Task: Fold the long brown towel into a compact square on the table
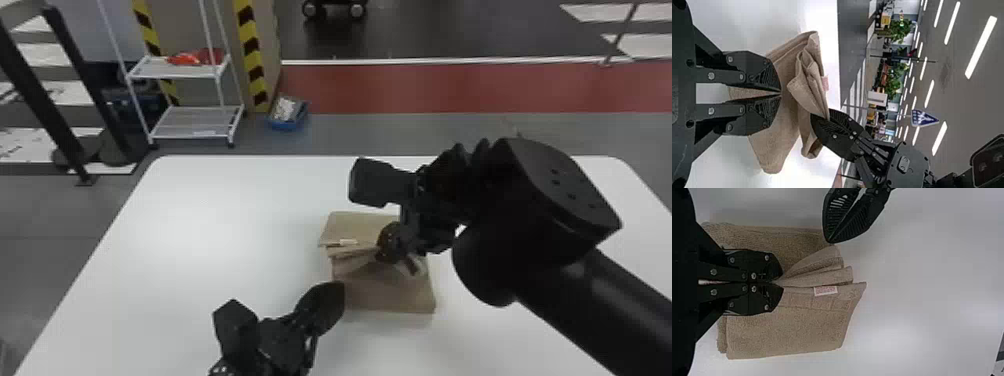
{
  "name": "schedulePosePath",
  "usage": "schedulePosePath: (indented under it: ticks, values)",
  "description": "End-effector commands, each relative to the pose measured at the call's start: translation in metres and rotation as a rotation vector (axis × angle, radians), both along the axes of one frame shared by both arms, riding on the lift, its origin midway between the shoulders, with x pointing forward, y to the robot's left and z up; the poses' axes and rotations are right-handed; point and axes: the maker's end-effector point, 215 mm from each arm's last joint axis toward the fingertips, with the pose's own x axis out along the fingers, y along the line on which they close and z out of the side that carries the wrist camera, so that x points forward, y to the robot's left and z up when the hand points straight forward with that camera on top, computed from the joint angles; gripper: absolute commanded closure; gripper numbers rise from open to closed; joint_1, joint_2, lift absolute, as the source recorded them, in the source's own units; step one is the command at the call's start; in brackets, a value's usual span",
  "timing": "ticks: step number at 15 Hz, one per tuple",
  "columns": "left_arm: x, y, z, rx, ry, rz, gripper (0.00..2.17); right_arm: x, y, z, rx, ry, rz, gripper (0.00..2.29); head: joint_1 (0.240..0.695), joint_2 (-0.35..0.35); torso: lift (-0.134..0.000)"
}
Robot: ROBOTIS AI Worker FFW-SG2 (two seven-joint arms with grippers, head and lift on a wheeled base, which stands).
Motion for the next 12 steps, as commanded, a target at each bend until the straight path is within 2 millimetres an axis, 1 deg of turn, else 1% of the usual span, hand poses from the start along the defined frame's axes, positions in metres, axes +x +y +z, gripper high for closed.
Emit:
schedulePosePath:
  ticks: [1,2,5,6,7,8,10,12]
  values:
    - [-0.004,-0.014,-0.001,-0.011,0.005,-0.025,2.15,-0.001,0.001,0.000,0.001,0.000,0.002,1.54,0.695,0.049,-0.123]
    - [-0.005,-0.022,0.000,-0.016,0.005,-0.040,2.15,-0.001,0.000,0.001,0.002,0.000,0.001,1.54,0.695,0.045,-0.123]
    - [-0.007,-0.040,-0.004,-0.025,0.015,-0.069,2.15,-0.003,-0.002,-0.001,0.000,0.005,0.001,1.54,0.695,0.020,-0.123]
    - [-0.007,-0.043,-0.004,-0.026,0.011,-0.072,2.15,-0.005,-0.002,-0.003,0.000,0.010,0.001,1.54,0.695,0.013,-0.123]
    - [-0.001,-0.044,-0.005,-0.025,0.003,-0.074,2.15,-0.005,-0.002,-0.004,-0.001,0.013,0.002,1.54,0.695,0.000,-0.123]
    - [0.006,-0.045,-0.010,-0.020,0.010,-0.073,2.15,-0.007,-0.002,-0.006,-0.004,0.017,0.004,1.54,0.695,-0.005,-0.123]
    - [0.013,-0.044,-0.019,-0.007,0.020,-0.070,2.15,-0.008,-0.003,-0.006,-0.005,0.019,0.006,1.54,0.695,-0.009,-0.123]
    - [0.014,-0.043,-0.028,0.034,0.032,-0.080,2.15,-0.011,-0.005,-0.006,-0.009,0.025,0.012,1.54,0.695,-0.010,-0.123]
